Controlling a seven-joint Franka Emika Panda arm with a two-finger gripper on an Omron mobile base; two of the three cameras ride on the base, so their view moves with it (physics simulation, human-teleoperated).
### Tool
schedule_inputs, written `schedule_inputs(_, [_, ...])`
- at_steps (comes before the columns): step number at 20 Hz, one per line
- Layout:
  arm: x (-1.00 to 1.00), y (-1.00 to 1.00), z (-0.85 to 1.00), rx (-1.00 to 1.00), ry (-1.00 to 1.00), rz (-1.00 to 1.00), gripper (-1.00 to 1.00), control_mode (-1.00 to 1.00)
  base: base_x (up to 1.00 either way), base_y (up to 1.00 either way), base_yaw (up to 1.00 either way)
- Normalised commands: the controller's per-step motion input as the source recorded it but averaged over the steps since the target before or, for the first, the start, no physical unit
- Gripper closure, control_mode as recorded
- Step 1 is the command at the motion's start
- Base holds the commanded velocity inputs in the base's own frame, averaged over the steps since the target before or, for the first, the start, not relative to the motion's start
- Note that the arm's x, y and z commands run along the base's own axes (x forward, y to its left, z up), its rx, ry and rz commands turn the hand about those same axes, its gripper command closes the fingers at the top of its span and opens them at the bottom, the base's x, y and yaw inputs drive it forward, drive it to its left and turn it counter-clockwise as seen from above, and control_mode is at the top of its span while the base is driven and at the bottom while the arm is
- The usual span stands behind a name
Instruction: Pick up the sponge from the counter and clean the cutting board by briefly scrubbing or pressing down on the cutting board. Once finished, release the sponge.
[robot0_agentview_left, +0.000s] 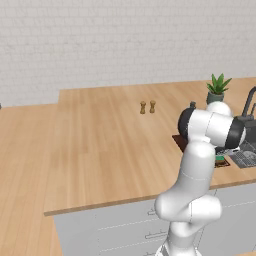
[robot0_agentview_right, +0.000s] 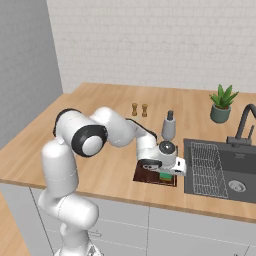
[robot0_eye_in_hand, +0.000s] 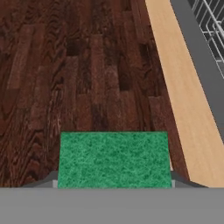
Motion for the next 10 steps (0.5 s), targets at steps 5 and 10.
schedule_inputs(5, [-0.05, 0.68, -0.8, 0.01, 0.03, 0.0, 1.0, -1.0, 0.0, 0.0, 0.0])
schedule_inputs(10, [0.0, 0.19, 0.96, -0.14, 0.2, -0.02, 1.0, -1.0, 0.0, 0.0, 0.0])
